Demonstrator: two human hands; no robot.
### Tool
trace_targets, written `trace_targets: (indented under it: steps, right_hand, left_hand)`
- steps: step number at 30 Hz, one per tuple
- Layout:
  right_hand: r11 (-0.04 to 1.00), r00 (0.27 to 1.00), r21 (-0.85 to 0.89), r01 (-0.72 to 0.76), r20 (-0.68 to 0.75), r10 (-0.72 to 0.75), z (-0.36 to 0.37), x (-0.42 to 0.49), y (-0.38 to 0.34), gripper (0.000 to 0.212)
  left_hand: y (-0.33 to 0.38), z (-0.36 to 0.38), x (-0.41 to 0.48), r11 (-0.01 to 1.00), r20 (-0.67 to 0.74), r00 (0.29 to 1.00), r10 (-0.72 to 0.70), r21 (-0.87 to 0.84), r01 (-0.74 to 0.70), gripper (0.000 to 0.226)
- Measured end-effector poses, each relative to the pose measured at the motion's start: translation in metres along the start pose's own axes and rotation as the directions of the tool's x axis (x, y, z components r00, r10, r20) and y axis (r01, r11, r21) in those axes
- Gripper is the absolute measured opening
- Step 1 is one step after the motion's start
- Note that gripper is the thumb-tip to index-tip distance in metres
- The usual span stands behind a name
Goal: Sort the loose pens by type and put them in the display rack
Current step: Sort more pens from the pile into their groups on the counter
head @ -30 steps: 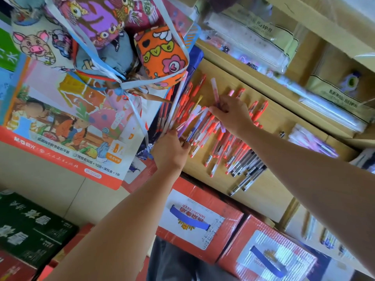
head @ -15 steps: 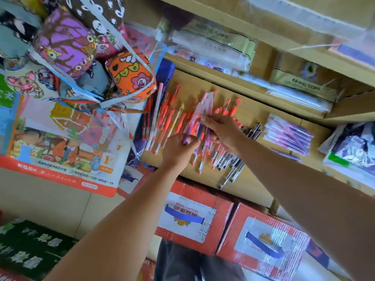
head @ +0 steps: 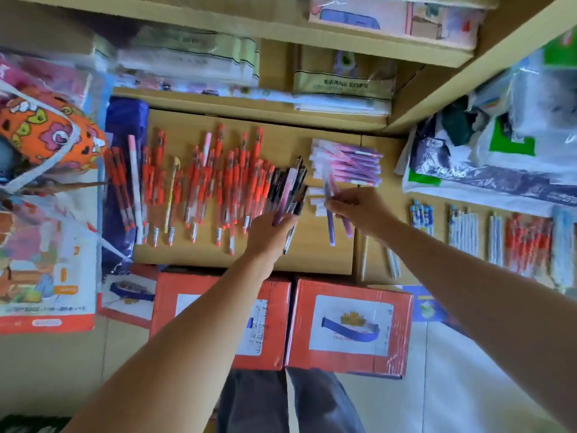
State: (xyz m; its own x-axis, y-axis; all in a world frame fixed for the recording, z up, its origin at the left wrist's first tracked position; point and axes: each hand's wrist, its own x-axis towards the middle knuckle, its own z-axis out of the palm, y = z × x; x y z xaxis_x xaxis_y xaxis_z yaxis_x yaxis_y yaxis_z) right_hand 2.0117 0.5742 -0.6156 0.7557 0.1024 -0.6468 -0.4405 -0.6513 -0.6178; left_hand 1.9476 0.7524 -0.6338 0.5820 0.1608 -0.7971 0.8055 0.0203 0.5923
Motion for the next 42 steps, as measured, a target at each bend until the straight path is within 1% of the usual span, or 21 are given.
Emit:
trace_targets:
  steps: [2, 4, 6, 8, 9, 11, 13, 16, 20, 23, 27, 30, 34, 37, 39, 42]
  right_hand:
    - [0.978, 0.999, -0.206, 0.031, -0.024, -0.037, -0.02, 0.0, 0.011, 0.019]
    - [0.936, 0.996, -0.348, 0.058, -0.041, -0.077, -0.032, 0.002, 0.012, 0.011]
    - [0.843, 0.989, -0.529, 0.095, -0.045, -0.14, -0.036, 0.009, 0.008, 0.019]
    - [0.715, 0.975, -0.683, 0.15, -0.019, -0.222, -0.033, 0.017, 0.006, 0.023]
    - [0.663, 0.969, -0.729, 0.171, 0.001, -0.249, -0.03, 0.022, 0.006, 0.022]
    - [0.598, 0.959, -0.777, 0.198, 0.027, -0.283, -0.023, 0.031, 0.01, 0.02]
    - [0.571, 0.952, -0.799, 0.189, 0.007, -0.306, -0.016, 0.037, 0.014, 0.019]
    - [0.604, 0.949, -0.775, 0.185, -0.019, -0.316, -0.011, 0.039, 0.022, 0.019]
    - [0.654, 0.946, -0.732, 0.191, -0.042, -0.323, -0.023, 0.037, 0.027, 0.02]
    - [0.651, 0.934, -0.738, 0.179, -0.082, -0.349, -0.038, 0.041, 0.025, 0.021]
    - [0.671, 0.905, -0.72, 0.178, -0.148, -0.399, -0.053, 0.056, 0.015, 0.02]
    - [0.66, 0.9, -0.727, 0.191, -0.14, -0.414, -0.051, 0.067, 0.01, 0.021]
    - [0.68, 0.903, -0.709, 0.187, -0.149, -0.404, -0.044, 0.074, 0.011, 0.023]
    - [0.702, 0.892, -0.684, 0.198, -0.171, -0.418, -0.044, 0.075, 0.013, 0.019]
    - [0.698, 0.891, -0.685, 0.209, -0.161, -0.424, -0.043, 0.076, 0.015, 0.016]
    - [0.679, 0.904, -0.704, 0.211, -0.123, -0.409, -0.041, 0.075, 0.018, 0.017]
  left_hand:
    - [-0.004, 0.009, 0.003, 1.0, -0.008, 1.0, 0.004, 0.01, -0.004, 0.018]
    - [-0.007, 0.017, 0.005, 1.0, -0.003, 1.0, 0.01, 0.017, -0.01, 0.017]
    - [-0.01, 0.022, 0.007, 1.0, -0.01, 1.0, 0.009, 0.012, -0.009, 0.017]
    - [-0.012, 0.023, 0.009, 1.0, -0.026, 0.999, 0.021, 0.01, -0.021, 0.018]
    - [-0.013, 0.023, 0.01, 1.0, -0.037, 0.999, 0.029, 0.014, -0.028, 0.018]
    - [-0.013, 0.02, 0.011, 0.999, -0.058, 0.998, 0.04, 0.028, -0.038, 0.018]
    - [-0.015, 0.016, 0.011, 0.998, -0.067, 0.997, 0.045, 0.037, -0.043, 0.02]
    - [-0.017, 0.011, 0.013, 0.999, -0.079, 0.996, 0.036, 0.024, -0.035, 0.018]
    - [-0.013, 0.011, 0.012, 0.999, -0.061, 0.997, 0.04, 0.036, -0.038, 0.015]
    - [-0.008, 0.012, 0.009, 0.998, -0.029, 0.998, 0.048, 0.044, -0.047, 0.02]
    - [-0.001, 0.014, 0.011, 0.994, 0.003, 0.996, 0.09, 0.063, -0.09, 0.024]
    - [0.002, 0.013, 0.015, 0.991, 0.02, 0.993, 0.114, 0.068, -0.115, 0.026]
    - [0.008, 0.014, 0.018, 0.997, 0.026, 0.997, 0.079, -0.002, -0.079, 0.028]
    - [0.011, 0.014, 0.019, 0.997, 0.051, 0.996, 0.075, -0.013, -0.075, 0.024]
    - [0.012, 0.015, 0.021, 0.997, 0.063, 0.995, 0.075, -0.024, -0.074, 0.022]
    - [0.014, 0.018, 0.023, 0.992, 0.053, 0.991, 0.123, 0.028, -0.125, 0.022]
